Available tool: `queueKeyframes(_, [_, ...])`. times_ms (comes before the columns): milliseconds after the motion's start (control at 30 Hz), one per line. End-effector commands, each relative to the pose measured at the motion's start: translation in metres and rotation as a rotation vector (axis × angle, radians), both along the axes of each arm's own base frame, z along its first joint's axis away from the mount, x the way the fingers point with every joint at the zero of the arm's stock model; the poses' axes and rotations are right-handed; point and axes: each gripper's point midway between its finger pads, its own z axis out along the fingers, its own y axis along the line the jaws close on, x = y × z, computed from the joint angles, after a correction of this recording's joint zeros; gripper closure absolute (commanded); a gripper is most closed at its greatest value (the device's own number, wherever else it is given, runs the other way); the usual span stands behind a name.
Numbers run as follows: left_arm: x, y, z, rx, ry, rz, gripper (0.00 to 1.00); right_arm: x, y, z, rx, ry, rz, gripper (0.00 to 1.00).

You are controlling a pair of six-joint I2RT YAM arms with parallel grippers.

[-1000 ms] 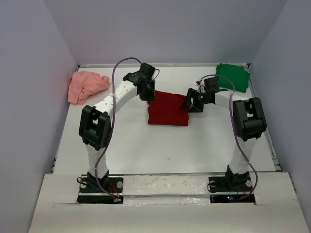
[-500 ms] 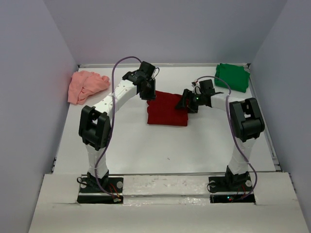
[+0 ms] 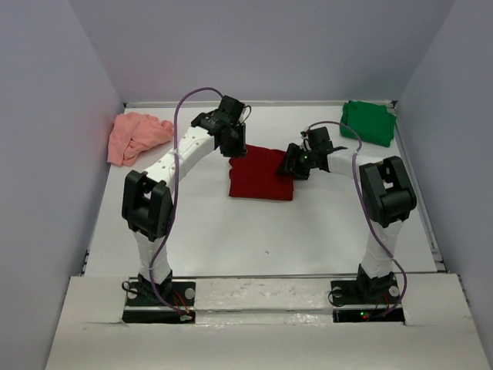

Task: Fold and stack the t-shirts
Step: Put the neatly folded tshirt into the corner of the board with the right arm

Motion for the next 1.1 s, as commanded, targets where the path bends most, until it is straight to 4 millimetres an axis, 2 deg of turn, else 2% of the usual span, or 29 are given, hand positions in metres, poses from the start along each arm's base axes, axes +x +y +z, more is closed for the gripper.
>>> queueKeyframes(0, [-0.005,-0.001,0.033,-0.038,-0.057,-0.022,0.67,-0.038,-0.036,-0.059,-0.254,0.203,-0.11,0.42])
queueKeyframes(200, [-0.01,0.003,0.035,-0.03,-0.063,-0.024,0.66,-0.041,-0.033,-0.075,-0.276,0.247,-0.121,0.52])
queueKeyframes(400, [-0.014,0.009,0.039,-0.027,-0.074,-0.021,0.66,-0.047,-0.031,-0.088,-0.285,0.288,-0.133,0.73])
queueKeyframes(533, [-0.015,0.01,0.042,-0.034,-0.081,-0.02,0.66,-0.047,-0.032,-0.093,-0.291,0.3,-0.137,0.92])
queueKeyframes(633, [-0.016,0.012,0.04,-0.033,-0.078,-0.019,0.66,-0.045,-0.033,-0.092,-0.299,0.293,-0.147,1.0])
queueKeyframes(800, [-0.018,0.012,0.038,-0.036,-0.076,-0.021,0.66,-0.034,-0.044,-0.087,-0.374,0.265,-0.164,1.0])
queueKeyframes(1067, [-0.019,0.011,0.036,-0.045,-0.073,-0.027,0.66,-0.015,-0.06,-0.057,-0.462,0.18,-0.191,1.0])
